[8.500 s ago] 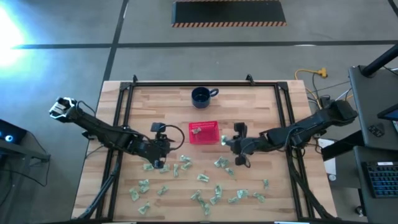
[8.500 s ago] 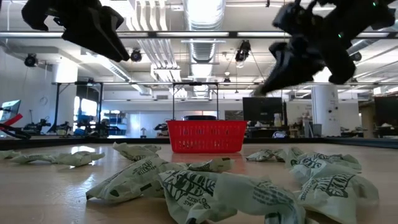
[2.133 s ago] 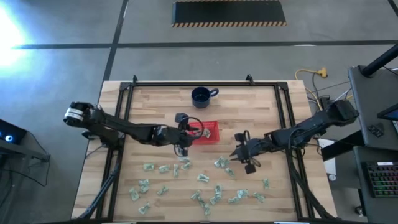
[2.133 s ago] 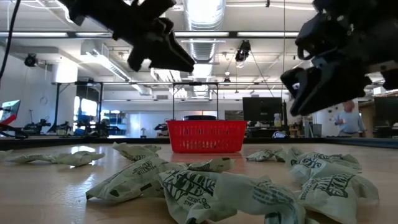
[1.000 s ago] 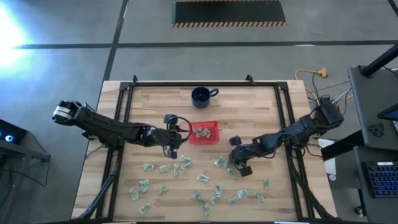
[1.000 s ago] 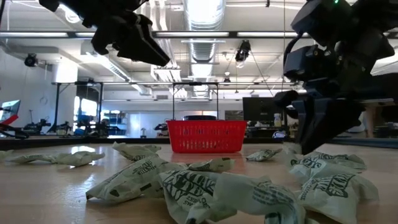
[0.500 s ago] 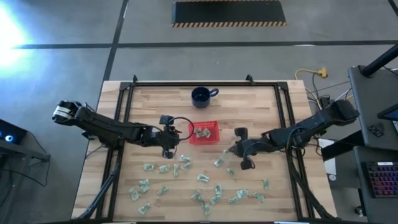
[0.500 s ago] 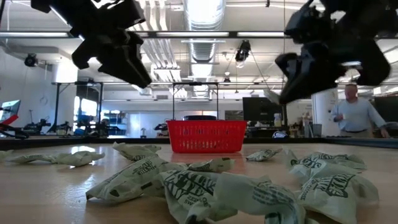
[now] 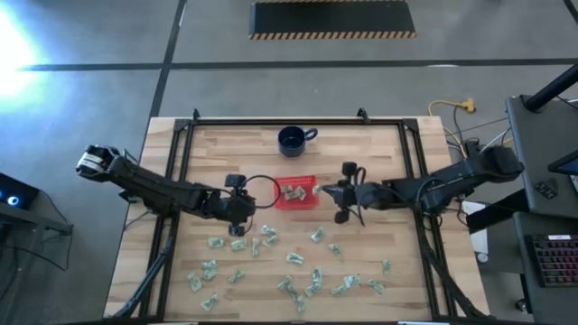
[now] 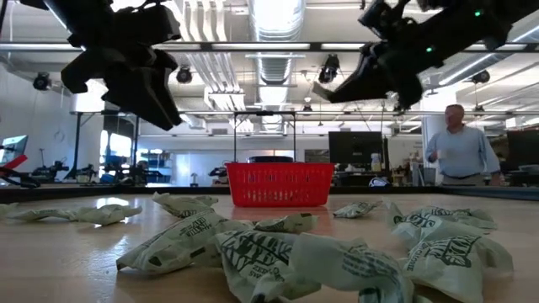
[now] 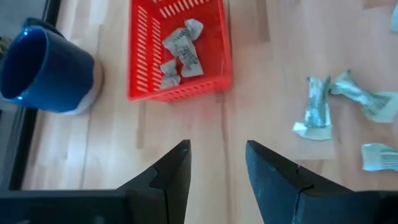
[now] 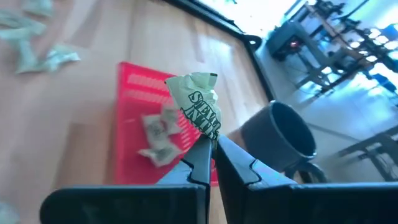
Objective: Pick and place items into bin
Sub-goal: Put the stevia packet into the red bin
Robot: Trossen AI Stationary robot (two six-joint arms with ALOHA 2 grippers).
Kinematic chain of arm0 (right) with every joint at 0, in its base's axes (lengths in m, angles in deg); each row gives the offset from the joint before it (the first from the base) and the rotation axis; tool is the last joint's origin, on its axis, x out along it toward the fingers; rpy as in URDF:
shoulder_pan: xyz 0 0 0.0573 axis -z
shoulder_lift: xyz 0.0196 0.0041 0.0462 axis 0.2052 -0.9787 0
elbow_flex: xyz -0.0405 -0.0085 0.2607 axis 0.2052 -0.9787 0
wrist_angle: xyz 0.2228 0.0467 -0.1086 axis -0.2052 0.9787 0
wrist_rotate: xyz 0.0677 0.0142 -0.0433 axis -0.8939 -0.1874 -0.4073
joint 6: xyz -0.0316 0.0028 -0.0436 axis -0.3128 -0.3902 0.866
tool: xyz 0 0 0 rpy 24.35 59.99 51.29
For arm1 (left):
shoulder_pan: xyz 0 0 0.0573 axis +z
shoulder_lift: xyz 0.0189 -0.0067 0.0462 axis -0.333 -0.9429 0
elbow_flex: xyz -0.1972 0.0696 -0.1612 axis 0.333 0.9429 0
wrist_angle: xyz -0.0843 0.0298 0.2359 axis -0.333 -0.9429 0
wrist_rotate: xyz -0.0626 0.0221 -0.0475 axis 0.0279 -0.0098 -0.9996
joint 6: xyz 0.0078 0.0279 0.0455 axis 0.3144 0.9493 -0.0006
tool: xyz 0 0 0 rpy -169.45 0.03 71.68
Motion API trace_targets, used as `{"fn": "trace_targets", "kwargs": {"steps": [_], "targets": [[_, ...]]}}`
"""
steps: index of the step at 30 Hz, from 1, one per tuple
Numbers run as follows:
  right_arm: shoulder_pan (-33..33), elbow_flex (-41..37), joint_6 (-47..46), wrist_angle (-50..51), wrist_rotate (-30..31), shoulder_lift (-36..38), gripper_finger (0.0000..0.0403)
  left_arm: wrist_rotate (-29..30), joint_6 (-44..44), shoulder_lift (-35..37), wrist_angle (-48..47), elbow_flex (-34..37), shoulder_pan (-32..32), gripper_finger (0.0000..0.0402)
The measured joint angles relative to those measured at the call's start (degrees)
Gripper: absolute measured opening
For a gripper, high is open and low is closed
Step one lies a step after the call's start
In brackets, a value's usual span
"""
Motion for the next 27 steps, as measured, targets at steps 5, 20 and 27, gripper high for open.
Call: {"fn": "trace_targets", "kwargs": {"steps": [5,20,27], "targets": [[3.6,3.6,0.7,-0.8,-1.9,-5.5,0.0009,-0.2,-4.3,0.0,-2.9,0.0,-2.6,0.0138],[9.3,24.1,-0.8,20.5,-5.9,-23.4,0.0018,-0.5,-14.2,0.1,-6.1,-0.1,-9.4,0.0138],[9.2,26.7,-0.8,23.2,-8.0,-23.2,0.0083,-2.1,-15.3,0.1,-6.1,-0.1,-10.5,0.0138]]}}
